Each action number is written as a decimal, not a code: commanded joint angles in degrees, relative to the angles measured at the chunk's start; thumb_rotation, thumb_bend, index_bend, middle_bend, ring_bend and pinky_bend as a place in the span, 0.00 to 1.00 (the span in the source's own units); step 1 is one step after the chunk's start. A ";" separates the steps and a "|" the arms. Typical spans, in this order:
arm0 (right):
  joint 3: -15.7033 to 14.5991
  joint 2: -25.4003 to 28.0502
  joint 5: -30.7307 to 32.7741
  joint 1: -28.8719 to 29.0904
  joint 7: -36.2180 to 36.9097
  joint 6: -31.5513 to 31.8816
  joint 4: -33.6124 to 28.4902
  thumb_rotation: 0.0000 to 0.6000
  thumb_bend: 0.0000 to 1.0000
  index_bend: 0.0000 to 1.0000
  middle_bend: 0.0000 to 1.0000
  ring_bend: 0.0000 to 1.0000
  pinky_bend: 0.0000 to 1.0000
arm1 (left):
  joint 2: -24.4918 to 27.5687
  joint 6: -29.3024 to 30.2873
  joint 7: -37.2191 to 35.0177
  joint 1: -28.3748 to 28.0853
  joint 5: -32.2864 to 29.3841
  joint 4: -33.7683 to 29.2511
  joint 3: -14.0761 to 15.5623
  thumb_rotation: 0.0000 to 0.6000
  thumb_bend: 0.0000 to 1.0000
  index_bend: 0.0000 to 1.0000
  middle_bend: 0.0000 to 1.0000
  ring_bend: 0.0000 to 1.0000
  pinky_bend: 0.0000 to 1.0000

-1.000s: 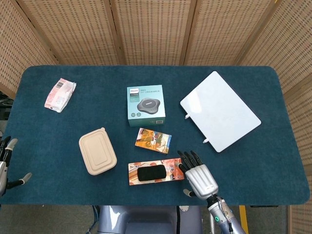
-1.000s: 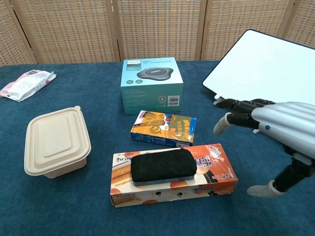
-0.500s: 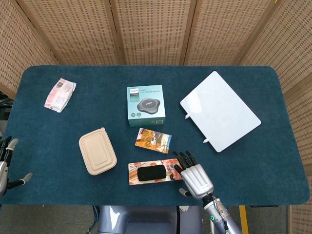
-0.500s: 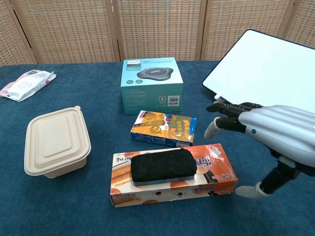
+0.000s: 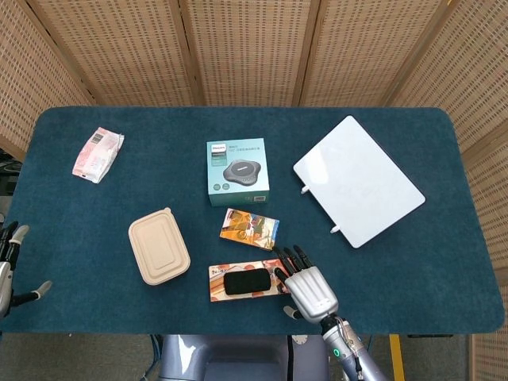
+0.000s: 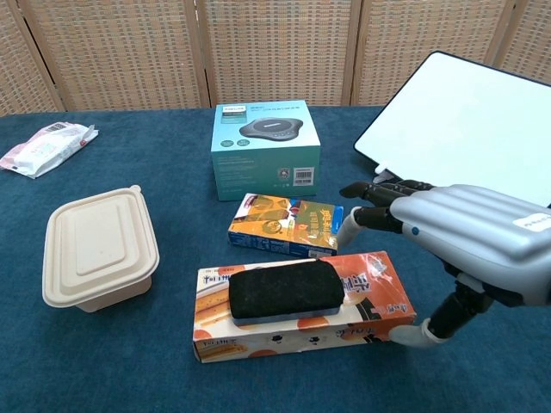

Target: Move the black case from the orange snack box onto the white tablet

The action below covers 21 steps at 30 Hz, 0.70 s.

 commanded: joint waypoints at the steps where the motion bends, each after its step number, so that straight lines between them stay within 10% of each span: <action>1: 0.52 -0.68 1.22 0.71 -0.78 -0.11 0.25 1.00 0.21 0.24 0.00 0.00 0.00 | -0.10 0.00 -0.01 -0.04 -0.16 0.14 -0.09 1.00 0.16 0.00 0.00 0.00 0.00; 21: 1.77 -4.58 6.97 4.20 -4.59 1.28 0.33 1.00 0.21 0.24 0.00 0.00 0.00 | 0.32 0.17 -1.07 0.08 -0.19 0.13 -0.16 1.00 0.16 0.00 0.00 0.00 0.00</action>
